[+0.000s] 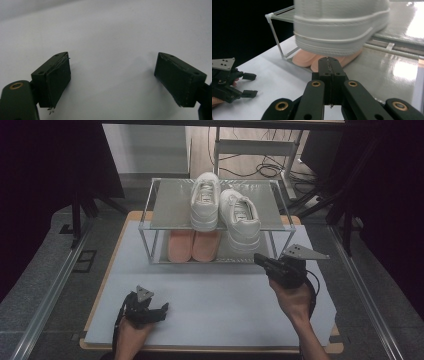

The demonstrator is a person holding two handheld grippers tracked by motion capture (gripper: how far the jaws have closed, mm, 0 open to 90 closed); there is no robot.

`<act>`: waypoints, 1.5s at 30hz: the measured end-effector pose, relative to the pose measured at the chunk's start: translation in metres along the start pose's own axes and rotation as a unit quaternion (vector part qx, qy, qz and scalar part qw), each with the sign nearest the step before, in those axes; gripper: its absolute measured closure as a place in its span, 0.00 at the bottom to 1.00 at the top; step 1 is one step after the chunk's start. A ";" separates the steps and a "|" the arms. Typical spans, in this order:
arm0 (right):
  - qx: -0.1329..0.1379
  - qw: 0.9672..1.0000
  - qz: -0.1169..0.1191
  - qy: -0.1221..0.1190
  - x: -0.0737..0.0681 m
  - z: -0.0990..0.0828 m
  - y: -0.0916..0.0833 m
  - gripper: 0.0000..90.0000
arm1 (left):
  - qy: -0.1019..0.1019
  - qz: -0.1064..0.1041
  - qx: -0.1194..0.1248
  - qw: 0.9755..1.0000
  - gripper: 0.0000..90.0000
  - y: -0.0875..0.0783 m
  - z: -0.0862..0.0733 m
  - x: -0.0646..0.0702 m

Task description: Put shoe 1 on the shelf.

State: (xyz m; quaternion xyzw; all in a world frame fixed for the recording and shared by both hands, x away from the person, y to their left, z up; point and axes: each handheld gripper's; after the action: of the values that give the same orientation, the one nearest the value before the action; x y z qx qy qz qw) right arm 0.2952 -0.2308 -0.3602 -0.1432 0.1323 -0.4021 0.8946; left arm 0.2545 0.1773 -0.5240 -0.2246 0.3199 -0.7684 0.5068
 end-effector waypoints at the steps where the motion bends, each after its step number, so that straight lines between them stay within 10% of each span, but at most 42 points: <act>1: 0.001 1.000 0.000 -0.003 -0.002 0.000 0.001 1.00 | 0.000 0.000 0.000 1.000 0.15 0.000 0.000 0.000; 45: -0.005 1.000 -0.001 -0.012 -0.006 0.020 0.040 1.00 | -0.001 0.000 0.001 1.000 0.15 0.000 0.000 0.000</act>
State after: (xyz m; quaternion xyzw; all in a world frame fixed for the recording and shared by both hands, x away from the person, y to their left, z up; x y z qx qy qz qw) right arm 0.3257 -0.1979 -0.3550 -0.1524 0.1234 -0.4002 0.8952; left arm 0.2546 0.1773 -0.5240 -0.2250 0.3190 -0.7685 0.5069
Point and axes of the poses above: each handheld gripper's, and its own axes: y roughly forward along the jaws, z roughly out of its top, x roughly to its right
